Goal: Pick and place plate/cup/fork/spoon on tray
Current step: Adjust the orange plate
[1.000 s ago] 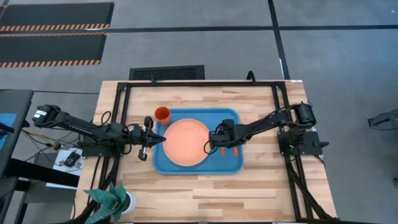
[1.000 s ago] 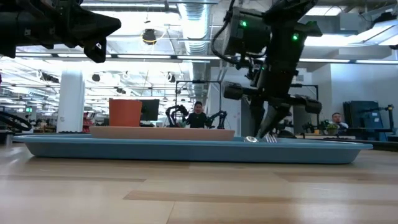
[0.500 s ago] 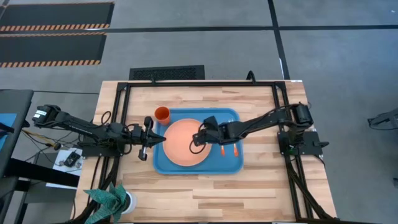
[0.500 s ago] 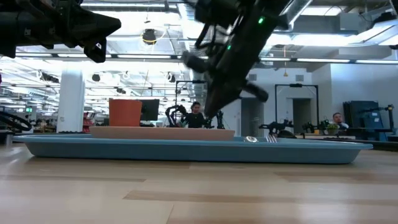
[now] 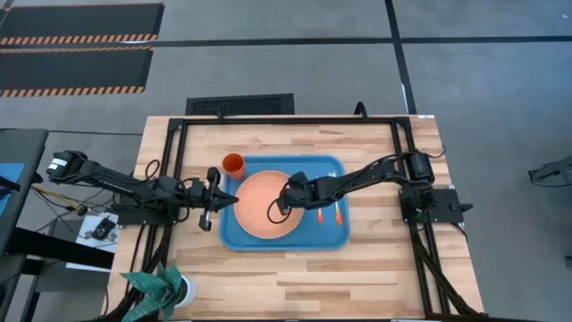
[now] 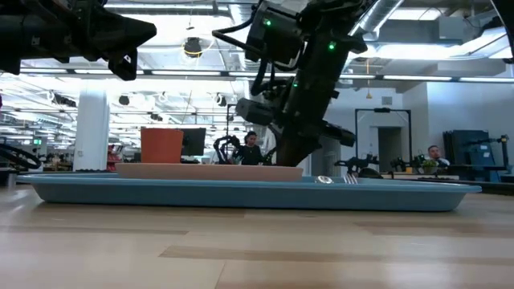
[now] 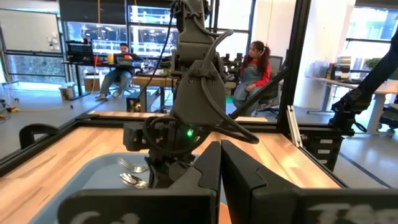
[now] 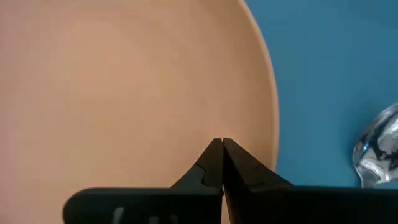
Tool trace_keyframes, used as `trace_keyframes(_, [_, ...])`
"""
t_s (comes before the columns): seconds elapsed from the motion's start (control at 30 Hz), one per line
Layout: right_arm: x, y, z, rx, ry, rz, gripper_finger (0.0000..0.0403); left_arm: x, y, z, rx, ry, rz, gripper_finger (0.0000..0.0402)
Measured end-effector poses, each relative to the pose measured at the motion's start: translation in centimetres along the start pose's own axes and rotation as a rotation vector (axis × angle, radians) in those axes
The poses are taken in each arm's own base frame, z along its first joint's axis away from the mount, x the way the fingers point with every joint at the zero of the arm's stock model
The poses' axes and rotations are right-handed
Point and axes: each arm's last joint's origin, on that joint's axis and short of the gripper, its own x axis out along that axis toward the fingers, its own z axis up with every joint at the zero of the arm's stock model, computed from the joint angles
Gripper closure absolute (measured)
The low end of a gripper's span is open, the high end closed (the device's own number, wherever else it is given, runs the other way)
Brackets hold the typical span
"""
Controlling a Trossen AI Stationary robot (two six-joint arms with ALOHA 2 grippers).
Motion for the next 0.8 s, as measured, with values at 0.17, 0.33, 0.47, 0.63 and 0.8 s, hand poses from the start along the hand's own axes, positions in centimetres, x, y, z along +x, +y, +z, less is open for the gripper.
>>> trace_keyframes(0.17, [-0.15, -0.38, -0.14, 0.020, 0.023, -0.033, 0.0388, 0.00, 0.01, -0.02, 0.000, 0.002, 0.002, 0.0401])
trace_keyframes(0.33, [-0.16, -0.46, -0.20, 0.031, 0.027, -0.042, 0.0384, 0.00, 0.01, -0.01, 0.000, 0.001, 0.003, 0.0401])
trace_keyframes(0.47, [-0.16, -0.60, -0.26, 0.043, 0.032, -0.056, 0.0385, 0.00, 0.01, -0.01, -0.001, 0.001, 0.002, 0.0401])
trace_keyframes(0.63, [-0.18, -0.76, -0.29, 0.062, 0.027, -0.075, 0.0387, 0.00, 0.01, -0.01, -0.001, 0.001, 0.003, 0.0401])
trace_keyframes(0.8, [-0.20, -0.89, -0.31, 0.080, 0.021, -0.091, 0.0382, 0.00, 0.01, -0.01, -0.001, 0.001, 0.002, 0.0401])
